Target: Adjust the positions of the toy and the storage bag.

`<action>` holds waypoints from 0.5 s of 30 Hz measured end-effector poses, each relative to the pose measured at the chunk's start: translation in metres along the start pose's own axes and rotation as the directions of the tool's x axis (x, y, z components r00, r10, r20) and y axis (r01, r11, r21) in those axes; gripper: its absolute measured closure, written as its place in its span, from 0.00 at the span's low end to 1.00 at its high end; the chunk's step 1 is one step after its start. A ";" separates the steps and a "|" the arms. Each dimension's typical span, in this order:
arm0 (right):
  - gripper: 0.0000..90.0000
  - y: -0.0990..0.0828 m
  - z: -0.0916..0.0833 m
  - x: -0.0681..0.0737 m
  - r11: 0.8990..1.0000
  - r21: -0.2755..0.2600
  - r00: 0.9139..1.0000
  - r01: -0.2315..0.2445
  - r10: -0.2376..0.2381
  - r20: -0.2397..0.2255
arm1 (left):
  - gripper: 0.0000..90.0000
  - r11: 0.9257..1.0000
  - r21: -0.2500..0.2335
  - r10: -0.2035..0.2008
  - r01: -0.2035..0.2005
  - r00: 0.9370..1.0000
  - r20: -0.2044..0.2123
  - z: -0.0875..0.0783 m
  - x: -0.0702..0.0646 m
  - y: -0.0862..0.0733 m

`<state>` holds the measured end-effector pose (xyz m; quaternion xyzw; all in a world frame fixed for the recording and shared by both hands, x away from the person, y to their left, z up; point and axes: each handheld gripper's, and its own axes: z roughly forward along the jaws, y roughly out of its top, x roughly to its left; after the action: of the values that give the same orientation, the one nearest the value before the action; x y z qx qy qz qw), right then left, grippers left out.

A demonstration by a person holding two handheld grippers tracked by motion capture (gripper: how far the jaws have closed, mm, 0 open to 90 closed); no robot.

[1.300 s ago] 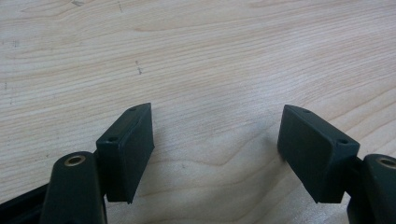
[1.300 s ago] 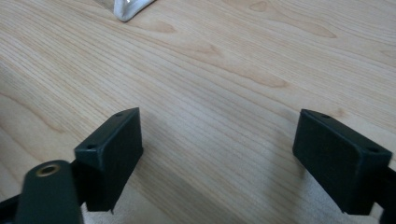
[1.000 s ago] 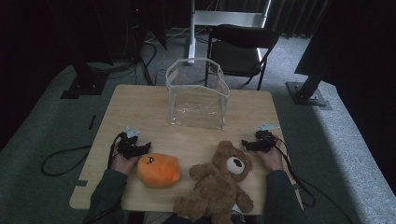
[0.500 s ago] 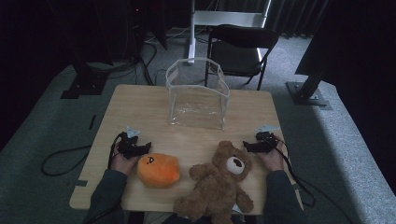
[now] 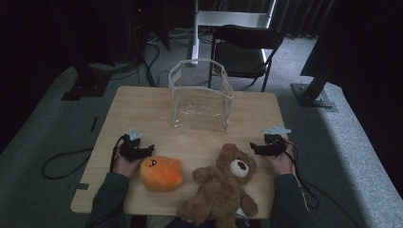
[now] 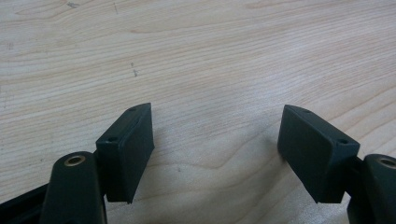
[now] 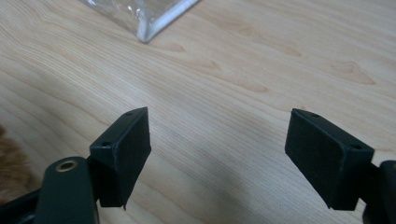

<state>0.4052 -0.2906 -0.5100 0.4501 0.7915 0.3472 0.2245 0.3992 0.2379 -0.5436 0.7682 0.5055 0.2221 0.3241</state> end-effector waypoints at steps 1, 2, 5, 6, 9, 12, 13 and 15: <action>0.24 0.001 -0.002 0.001 1.000 -0.004 1.000 0.001 -0.001 -0.004 | 0.31 1.000 0.000 0.000 0.000 1.000 0.000 0.000 0.000 0.000; 0.24 0.001 -0.005 0.002 1.000 -0.009 1.000 0.003 -0.003 -0.003 | 0.31 1.000 0.000 0.000 0.000 1.000 0.000 0.000 0.000 0.000; 0.25 0.002 -0.011 0.006 1.000 -0.019 1.000 0.020 -0.020 0.000 | 0.31 1.000 0.000 -0.001 0.001 1.000 -0.001 0.000 0.000 0.000; 0.24 0.002 -0.013 0.008 1.000 -0.020 1.000 0.024 -0.024 0.001 | 0.31 1.000 0.002 0.000 0.000 1.000 -0.001 0.000 0.000 0.000; 0.25 0.003 -0.019 0.011 0.999 -0.022 1.000 0.030 -0.030 -0.001 | 0.31 1.000 0.002 0.001 -0.001 1.000 -0.001 0.000 0.000 0.000; 0.25 0.003 -0.025 0.015 0.999 -0.026 0.999 0.041 -0.041 -0.003 | 0.31 1.000 0.002 0.001 -0.001 1.000 -0.001 0.000 0.000 0.000; 0.25 0.004 -0.027 0.017 0.999 -0.028 0.999 0.044 -0.044 -0.006 | 0.31 1.000 0.002 0.001 -0.001 1.000 -0.001 0.000 0.000 0.000; 0.25 0.005 -0.033 0.021 0.998 -0.037 0.998 0.056 -0.056 -0.008 | 0.31 1.000 0.002 0.000 0.000 1.000 -0.001 0.000 0.000 0.000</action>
<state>0.3762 -0.2821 -0.4853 0.4221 0.7981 0.3574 0.2390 0.3989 0.2377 -0.5434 0.7685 0.5057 0.2221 0.3229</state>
